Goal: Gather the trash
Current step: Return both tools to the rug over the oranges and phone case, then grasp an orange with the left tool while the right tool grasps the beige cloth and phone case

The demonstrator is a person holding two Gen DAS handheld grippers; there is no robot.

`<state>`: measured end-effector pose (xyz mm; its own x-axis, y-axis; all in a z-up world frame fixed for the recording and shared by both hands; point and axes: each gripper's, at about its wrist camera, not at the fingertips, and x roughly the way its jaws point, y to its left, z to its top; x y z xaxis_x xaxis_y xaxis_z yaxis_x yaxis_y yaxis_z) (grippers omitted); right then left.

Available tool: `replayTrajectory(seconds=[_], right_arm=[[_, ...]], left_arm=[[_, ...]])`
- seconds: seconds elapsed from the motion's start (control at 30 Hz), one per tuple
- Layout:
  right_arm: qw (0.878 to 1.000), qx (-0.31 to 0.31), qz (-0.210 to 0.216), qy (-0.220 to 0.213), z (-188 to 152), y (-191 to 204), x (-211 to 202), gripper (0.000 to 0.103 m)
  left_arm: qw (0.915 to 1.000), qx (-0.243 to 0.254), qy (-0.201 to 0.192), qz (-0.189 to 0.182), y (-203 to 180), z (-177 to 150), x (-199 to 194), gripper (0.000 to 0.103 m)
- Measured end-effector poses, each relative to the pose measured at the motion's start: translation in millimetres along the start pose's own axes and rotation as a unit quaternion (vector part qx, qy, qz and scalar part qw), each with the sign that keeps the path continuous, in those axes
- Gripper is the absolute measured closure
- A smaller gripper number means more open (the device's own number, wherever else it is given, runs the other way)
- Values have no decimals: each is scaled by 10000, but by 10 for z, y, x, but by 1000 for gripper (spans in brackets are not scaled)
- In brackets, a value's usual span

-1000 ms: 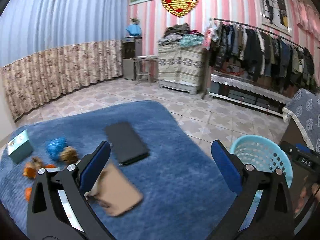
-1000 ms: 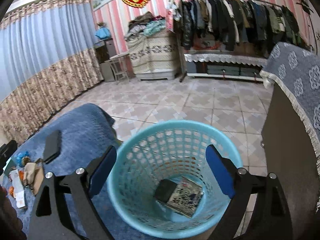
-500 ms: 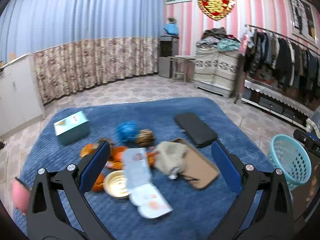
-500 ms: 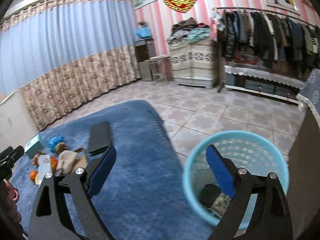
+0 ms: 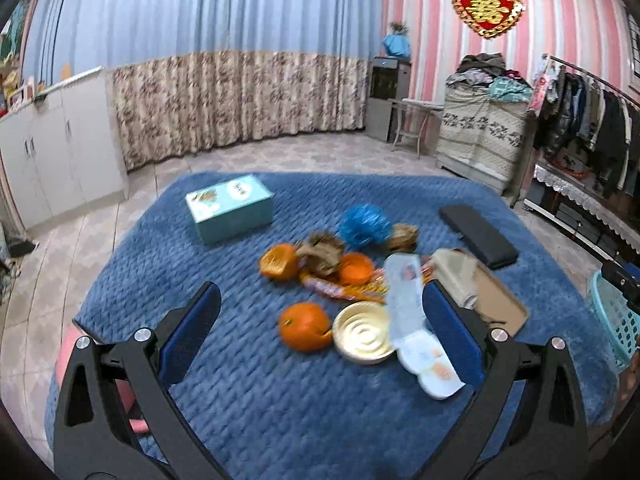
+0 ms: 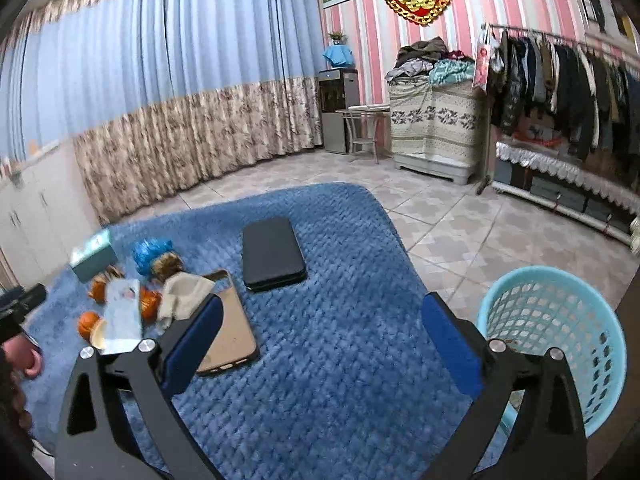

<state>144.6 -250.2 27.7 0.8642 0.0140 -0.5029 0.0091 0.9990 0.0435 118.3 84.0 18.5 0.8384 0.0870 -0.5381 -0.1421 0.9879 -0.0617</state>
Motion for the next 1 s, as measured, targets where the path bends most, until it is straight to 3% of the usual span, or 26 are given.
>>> replayTrajectory(seconds=[0.23,0.43,0.53,0.83,0.9,1.0], right_arm=[[9984,-455,-209,263,-60,242,152,6],[9978,-403,-64,525,-71,278,243,6],[9976,-422,-83,547,-65,310,252,6],[9972,-227,90,713,-54,323,342,6],[9967,-305,108,749,-67,377,365,6],[9958,-472,121,776,-82,479,386,6]], left_arm=[[9996,-234,168,-35,104,-194,198,6],[9971,384,645,86,-85,-379,473,7],[9956,400,838,146,-93,-414,582,19],[9945,-163,1029,70,211,-306,785,33],[9932,-262,1136,-31,247,-290,884,35],[9885,-515,1372,-379,291,-297,1015,47]])
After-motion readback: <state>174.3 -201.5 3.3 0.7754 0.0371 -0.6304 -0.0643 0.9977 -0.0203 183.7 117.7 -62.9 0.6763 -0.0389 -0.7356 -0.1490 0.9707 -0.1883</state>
